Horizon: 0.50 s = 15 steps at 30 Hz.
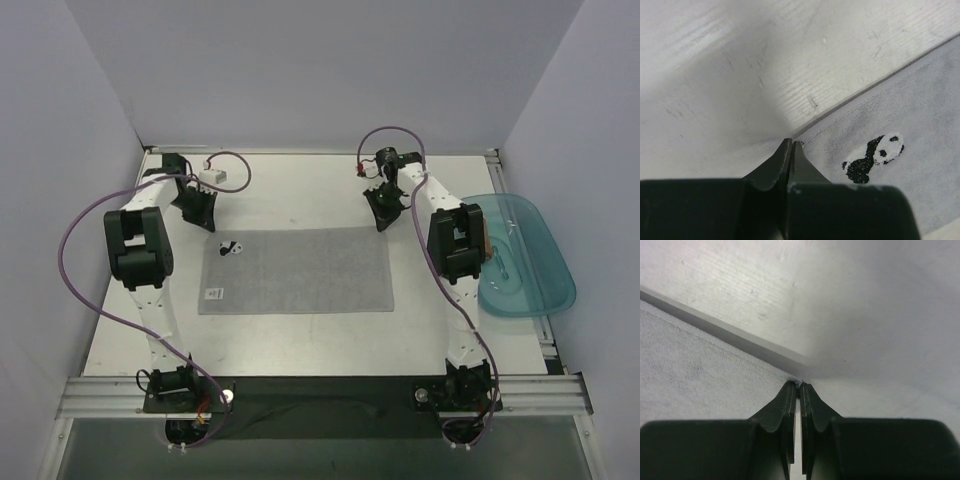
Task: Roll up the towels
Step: Flatten the towel
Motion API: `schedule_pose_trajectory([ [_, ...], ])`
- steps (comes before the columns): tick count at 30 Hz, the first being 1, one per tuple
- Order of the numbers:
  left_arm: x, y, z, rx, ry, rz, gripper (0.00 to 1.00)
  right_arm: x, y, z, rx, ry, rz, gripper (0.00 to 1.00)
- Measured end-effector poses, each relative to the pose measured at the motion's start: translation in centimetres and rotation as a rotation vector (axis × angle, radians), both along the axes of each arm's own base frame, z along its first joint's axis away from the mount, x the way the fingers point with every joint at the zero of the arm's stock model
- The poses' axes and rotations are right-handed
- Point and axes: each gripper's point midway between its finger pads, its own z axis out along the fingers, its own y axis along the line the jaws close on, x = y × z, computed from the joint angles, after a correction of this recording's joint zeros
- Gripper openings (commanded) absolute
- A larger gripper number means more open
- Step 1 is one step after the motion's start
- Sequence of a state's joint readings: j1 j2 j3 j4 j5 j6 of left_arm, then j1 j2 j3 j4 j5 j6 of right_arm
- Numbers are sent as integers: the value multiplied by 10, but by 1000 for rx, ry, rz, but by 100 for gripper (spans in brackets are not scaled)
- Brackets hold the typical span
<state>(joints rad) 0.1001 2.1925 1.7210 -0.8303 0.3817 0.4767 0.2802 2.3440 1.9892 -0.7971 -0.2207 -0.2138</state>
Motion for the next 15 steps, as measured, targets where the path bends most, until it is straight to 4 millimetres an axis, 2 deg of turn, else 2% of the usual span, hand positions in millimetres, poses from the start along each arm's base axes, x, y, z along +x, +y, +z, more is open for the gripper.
schedule_pose_trajectory([
  [4, 11, -4, 12, -31, -35, 6, 0, 21, -8, 14, 17, -60, -28, 0],
  [7, 14, -9, 22, -64, -57, 0, 0, 26, -12, 20, 24, -82, -27, 0],
  [11, 10, -12, 39, -87, -96, -27, 0, 18, -16, 30, 29, -92, -9, 0],
  [15, -16, -13, 65, -90, -145, -76, 0, -1, -19, 50, 35, -105, 27, 0],
])
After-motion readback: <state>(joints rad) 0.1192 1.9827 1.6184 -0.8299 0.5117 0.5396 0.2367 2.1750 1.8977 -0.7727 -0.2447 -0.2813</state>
